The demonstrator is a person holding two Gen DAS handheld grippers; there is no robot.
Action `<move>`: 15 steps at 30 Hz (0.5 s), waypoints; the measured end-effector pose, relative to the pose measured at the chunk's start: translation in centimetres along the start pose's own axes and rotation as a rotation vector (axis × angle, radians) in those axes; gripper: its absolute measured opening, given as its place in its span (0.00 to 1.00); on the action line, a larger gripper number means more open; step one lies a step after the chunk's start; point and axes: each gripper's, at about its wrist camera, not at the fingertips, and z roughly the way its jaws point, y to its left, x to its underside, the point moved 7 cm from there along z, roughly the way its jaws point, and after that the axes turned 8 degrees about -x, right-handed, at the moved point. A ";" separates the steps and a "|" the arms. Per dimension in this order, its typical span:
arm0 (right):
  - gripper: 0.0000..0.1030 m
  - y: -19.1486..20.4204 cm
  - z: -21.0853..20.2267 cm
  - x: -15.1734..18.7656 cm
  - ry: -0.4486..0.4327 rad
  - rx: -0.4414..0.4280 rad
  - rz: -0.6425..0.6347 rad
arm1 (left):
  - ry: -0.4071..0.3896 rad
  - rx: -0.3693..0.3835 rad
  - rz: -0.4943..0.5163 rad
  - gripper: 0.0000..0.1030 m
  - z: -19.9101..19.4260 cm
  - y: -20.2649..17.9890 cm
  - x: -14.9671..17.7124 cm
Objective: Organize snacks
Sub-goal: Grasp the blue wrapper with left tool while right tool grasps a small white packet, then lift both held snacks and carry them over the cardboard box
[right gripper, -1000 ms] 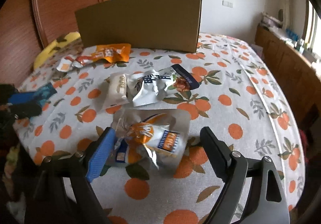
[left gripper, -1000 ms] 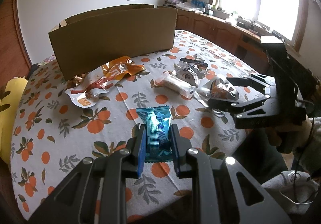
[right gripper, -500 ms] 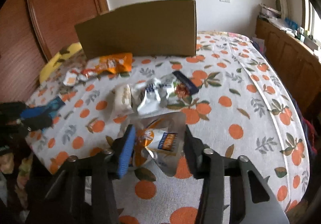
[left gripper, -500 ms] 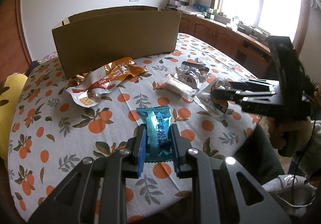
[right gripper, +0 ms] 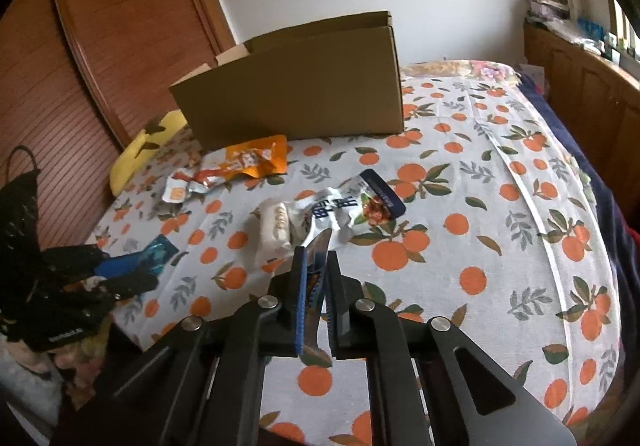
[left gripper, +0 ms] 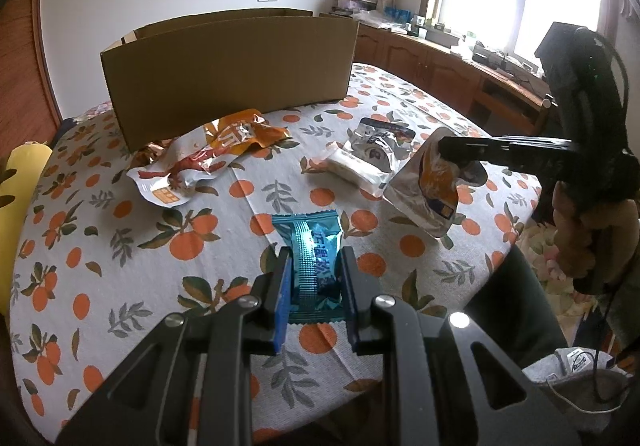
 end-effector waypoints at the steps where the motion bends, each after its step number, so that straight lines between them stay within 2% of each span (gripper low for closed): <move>1: 0.04 0.3 0.0 0.0 0.000 -0.002 -0.007 | -0.001 0.000 -0.001 0.20 0.0 0.0 0.0; 15: 0.01 3.5 -1.8 -2.9 -0.022 0.038 -0.168 | -0.075 -0.014 -0.016 0.20 -1.7 0.6 -2.9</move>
